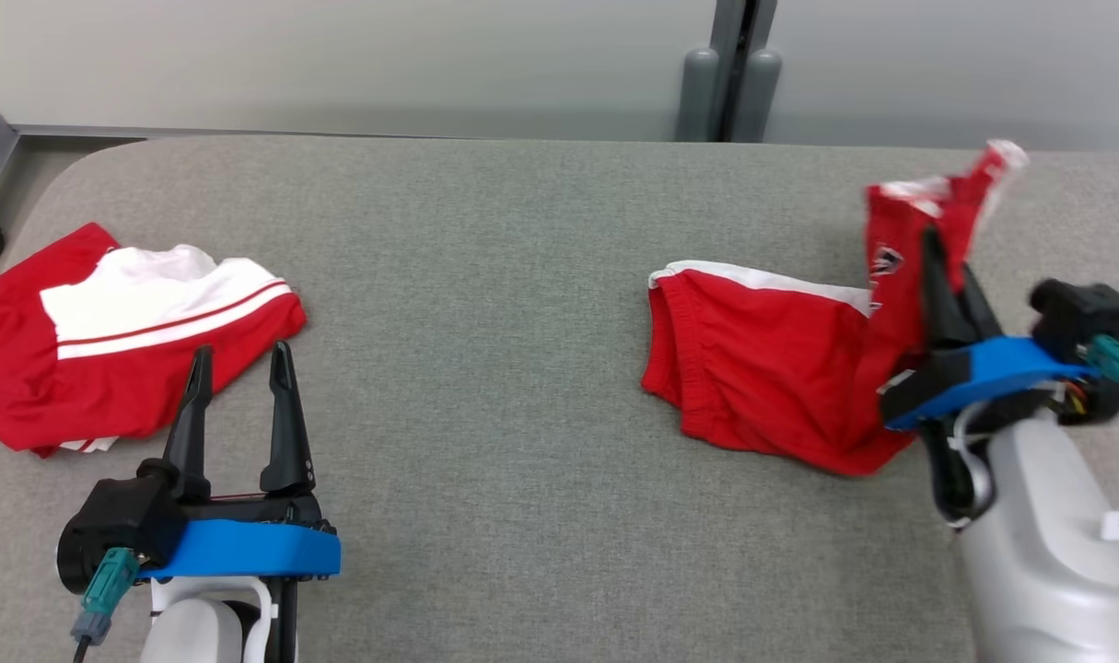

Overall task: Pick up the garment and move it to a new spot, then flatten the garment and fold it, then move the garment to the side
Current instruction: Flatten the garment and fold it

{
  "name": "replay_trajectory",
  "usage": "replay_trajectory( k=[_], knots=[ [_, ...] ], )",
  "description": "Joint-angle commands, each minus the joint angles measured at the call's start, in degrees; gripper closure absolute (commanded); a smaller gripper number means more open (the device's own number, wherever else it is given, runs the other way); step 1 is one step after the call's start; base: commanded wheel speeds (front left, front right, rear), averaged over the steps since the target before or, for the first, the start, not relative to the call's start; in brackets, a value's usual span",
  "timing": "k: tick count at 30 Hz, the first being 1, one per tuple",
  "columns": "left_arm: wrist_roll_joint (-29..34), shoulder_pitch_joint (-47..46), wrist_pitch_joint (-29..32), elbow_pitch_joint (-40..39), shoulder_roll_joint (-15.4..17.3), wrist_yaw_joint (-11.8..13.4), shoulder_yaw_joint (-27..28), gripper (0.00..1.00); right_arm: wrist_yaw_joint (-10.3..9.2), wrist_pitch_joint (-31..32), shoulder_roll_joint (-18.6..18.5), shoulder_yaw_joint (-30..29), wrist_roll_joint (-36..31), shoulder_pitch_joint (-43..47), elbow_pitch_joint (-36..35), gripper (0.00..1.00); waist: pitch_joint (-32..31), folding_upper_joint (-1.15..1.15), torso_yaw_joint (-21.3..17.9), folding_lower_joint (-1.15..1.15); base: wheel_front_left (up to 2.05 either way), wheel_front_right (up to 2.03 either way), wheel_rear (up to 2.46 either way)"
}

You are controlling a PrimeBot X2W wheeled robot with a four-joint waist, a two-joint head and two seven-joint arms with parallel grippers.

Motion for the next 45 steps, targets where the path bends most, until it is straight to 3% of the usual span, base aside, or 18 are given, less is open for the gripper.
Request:
replay_trajectory(
  k=[1, 11, 20, 21, 22, 23, 35, 45],
  knots=[
    [-0.13, 0.30, -0.27, -0.17, -0.07, -0.14, -0.13, 0.00, 0.01, -0.21, 0.79, 2.41, 0.57, -1.10, -0.45, 1.00, 0.02, 0.00, 0.44, 0.00, 0.00, 0.00, 0.00],
    [-0.66, 0.43, -0.27, 0.09, -0.13, -0.14, -0.59, 0.00, 0.01, -0.20, 2.84, 18.29, 1.47, -0.14, 1.70, 1.00, 0.20, 0.00, 3.08, 0.00, 0.00, 0.00, 0.00],
    [-1.45, 0.73, -0.27, -0.03, -0.16, -0.14, -0.53, 0.00, 0.01, -0.22, 2.30, 25.55, 2.61, 5.47, 3.05, 1.00, 0.43, 0.00, 4.07, 0.00, 0.00, 0.00, 0.00],
    [-1.47, 0.76, -0.27, -0.04, -0.15, -0.14, -0.38, 0.00, 0.01, -0.22, 2.23, 25.96, 2.64, 5.81, 3.14, 0.91, 0.46, 0.00, 3.99, 0.00, 0.00, 0.00, 0.00],
    [-1.49, 0.80, -0.27, -0.02, -0.15, -0.14, -0.35, 0.00, 0.01, -0.21, 2.00, 26.80, 2.25, 6.15, 3.62, 0.05, 0.45, 0.00, 3.92, 0.00, 0.00, 0.00, 0.00],
    [-1.49, 0.82, -0.27, 0.04, -0.15, -0.14, -0.36, 0.00, 0.02, -0.22, 1.95, 27.53, 2.03, 6.24, 3.49, 0.00, 0.43, 0.00, 3.84, 0.00, 0.00, 0.00, 0.00],
    [-0.25, 1.69, -0.28, 0.89, -0.15, -0.14, 0.44, 0.00, 0.01, -0.21, 0.75, 23.93, -0.71, 8.81, -8.05, 0.00, -1.74, 0.00, 0.16, 0.00, 0.00, 0.00, 0.00],
    [2.02, 3.21, -0.27, 2.61, -0.13, 0.66, 1.96, 0.00, 0.01, -0.20, 1.30, 11.67, -5.82, 15.43, -17.18, 0.00, -4.74, 0.00, -3.64, 0.00, 0.00, 0.00, 0.00]
  ],
)
